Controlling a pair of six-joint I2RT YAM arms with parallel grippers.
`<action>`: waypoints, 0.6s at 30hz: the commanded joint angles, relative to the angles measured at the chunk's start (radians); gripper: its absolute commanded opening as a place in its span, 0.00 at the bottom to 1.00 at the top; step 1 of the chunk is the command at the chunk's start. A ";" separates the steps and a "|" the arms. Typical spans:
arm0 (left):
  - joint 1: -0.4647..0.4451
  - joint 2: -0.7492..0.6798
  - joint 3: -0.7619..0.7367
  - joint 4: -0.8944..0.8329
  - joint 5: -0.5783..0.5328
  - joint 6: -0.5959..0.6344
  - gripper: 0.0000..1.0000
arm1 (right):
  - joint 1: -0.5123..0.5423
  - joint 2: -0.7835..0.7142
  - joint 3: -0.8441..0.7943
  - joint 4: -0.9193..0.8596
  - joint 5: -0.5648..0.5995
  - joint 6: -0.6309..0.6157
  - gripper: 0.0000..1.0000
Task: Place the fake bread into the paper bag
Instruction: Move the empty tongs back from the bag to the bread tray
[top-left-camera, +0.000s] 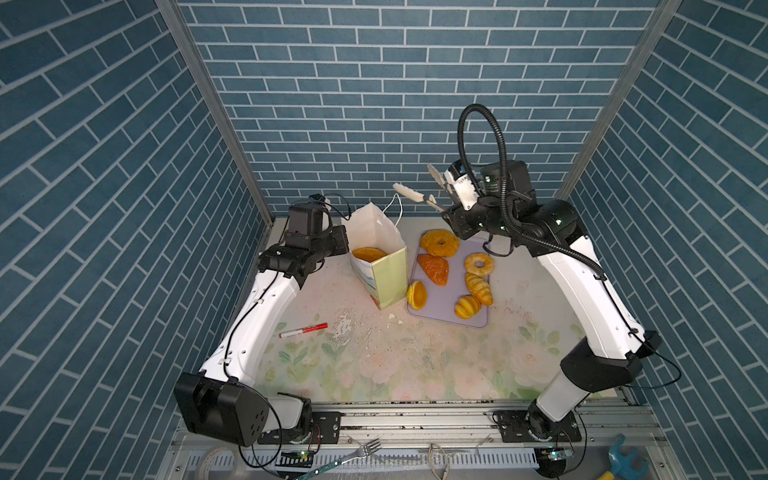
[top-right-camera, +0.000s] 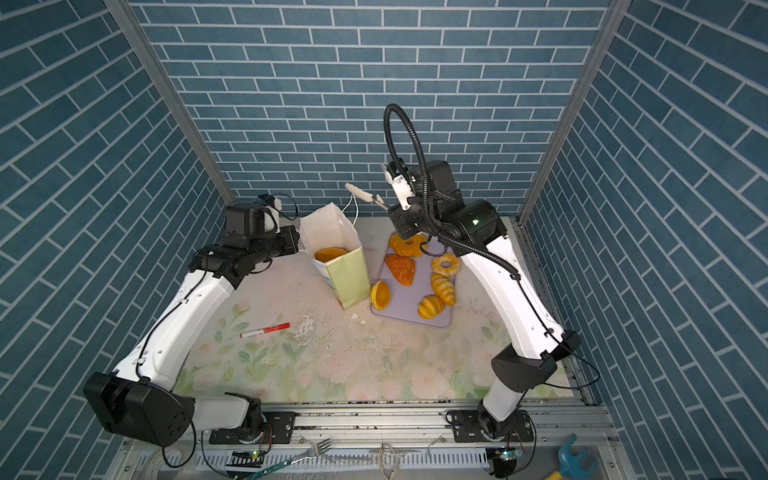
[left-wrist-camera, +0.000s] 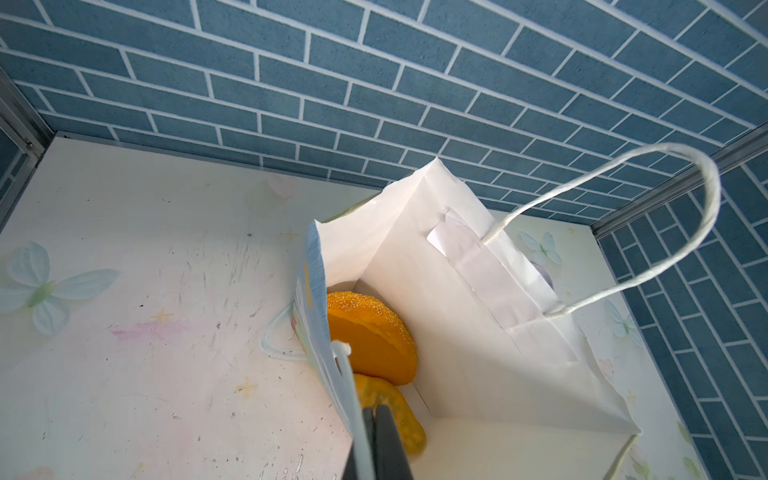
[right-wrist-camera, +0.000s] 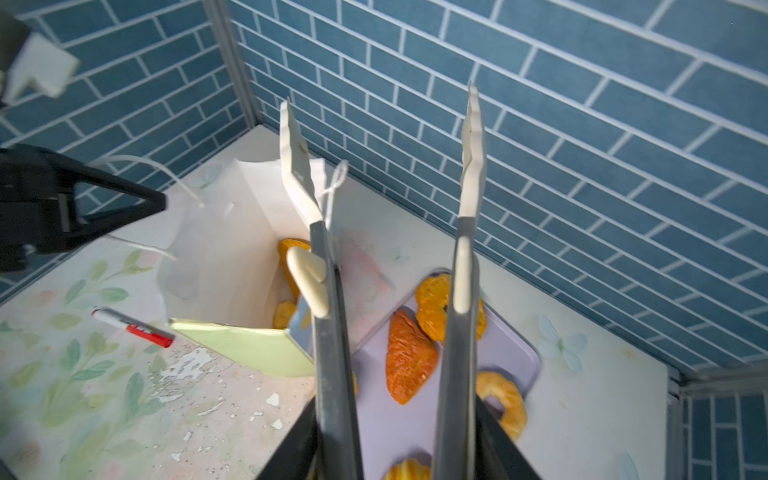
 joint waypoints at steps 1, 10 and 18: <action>0.000 0.014 0.045 -0.023 0.000 0.029 0.00 | -0.073 -0.086 -0.113 0.044 0.028 0.064 0.51; 0.041 0.027 0.081 -0.036 0.028 0.035 0.00 | -0.239 -0.174 -0.441 -0.007 -0.139 0.175 0.51; 0.048 0.050 0.118 -0.057 0.031 0.054 0.00 | -0.244 -0.148 -0.639 -0.009 -0.233 0.235 0.50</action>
